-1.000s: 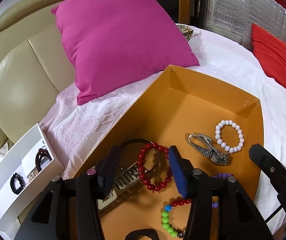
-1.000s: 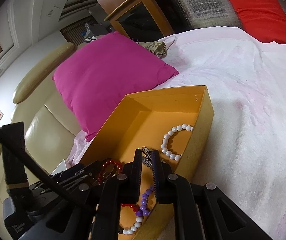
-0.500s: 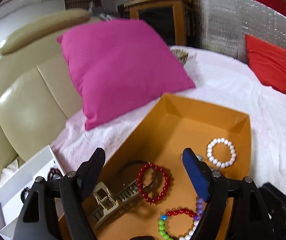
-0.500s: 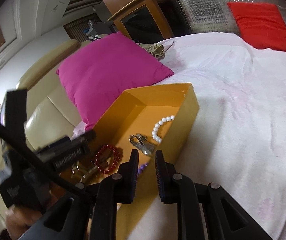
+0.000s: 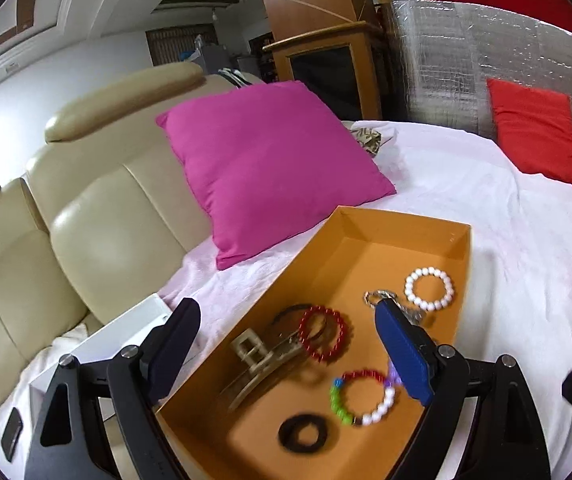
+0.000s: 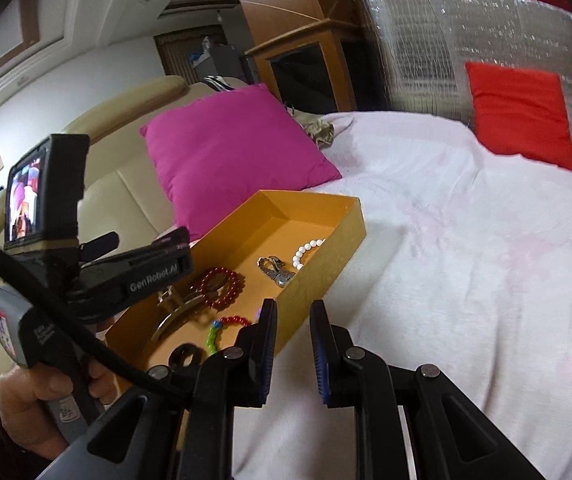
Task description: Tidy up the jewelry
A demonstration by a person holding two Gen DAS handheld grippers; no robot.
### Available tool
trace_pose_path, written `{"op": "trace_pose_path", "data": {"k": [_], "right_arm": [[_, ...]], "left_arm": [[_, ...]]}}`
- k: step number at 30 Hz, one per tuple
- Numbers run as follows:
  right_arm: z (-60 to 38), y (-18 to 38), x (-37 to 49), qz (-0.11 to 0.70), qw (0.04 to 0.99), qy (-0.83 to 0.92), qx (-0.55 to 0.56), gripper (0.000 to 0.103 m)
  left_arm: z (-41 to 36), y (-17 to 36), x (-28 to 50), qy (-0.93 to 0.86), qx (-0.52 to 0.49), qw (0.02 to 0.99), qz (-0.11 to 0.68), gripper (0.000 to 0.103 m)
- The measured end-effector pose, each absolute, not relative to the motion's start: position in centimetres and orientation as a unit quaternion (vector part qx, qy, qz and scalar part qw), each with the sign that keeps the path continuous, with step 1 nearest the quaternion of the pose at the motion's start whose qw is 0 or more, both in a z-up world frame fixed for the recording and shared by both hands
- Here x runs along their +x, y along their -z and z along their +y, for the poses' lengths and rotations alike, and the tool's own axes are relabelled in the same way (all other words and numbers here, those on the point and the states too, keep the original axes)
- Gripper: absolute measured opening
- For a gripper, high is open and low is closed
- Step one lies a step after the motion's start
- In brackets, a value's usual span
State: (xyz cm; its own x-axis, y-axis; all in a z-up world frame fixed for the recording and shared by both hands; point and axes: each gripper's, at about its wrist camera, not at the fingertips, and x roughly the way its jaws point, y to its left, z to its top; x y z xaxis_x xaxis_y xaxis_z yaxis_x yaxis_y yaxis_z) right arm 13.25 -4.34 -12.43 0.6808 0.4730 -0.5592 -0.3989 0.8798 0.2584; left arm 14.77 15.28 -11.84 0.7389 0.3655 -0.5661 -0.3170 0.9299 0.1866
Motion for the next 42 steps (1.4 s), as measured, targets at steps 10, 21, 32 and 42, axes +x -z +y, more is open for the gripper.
{"op": "trace_pose_path", "data": {"k": [10, 21, 32, 42], "right_arm": [[-5.8, 8.2, 7.7, 0.283, 0.919, -0.263, 0.076, 0.028], [-6.6, 3.9, 2.4, 0.252, 0.926, -0.273, 0.068, 0.042], [-6.4, 2.3, 0.0, 0.23, 0.932, -0.274, 0.065, 0.051], [-5.9, 2.4, 0.1, 0.24, 0.93, -0.271, 0.065, 0.051]], "left_arm": [[13.7, 5.9, 6.4, -0.178, 0.071, 0.943, 0.273, 0.089], [13.3, 2.1, 1.0, -0.152, 0.067, 0.949, 0.266, 0.089], [13.7, 1.0, -1.1, -0.163, 0.066, 0.949, 0.262, 0.09], [15.1, 1.2, -1.7, -0.178, 0.059, 0.947, 0.262, 0.09]]}}
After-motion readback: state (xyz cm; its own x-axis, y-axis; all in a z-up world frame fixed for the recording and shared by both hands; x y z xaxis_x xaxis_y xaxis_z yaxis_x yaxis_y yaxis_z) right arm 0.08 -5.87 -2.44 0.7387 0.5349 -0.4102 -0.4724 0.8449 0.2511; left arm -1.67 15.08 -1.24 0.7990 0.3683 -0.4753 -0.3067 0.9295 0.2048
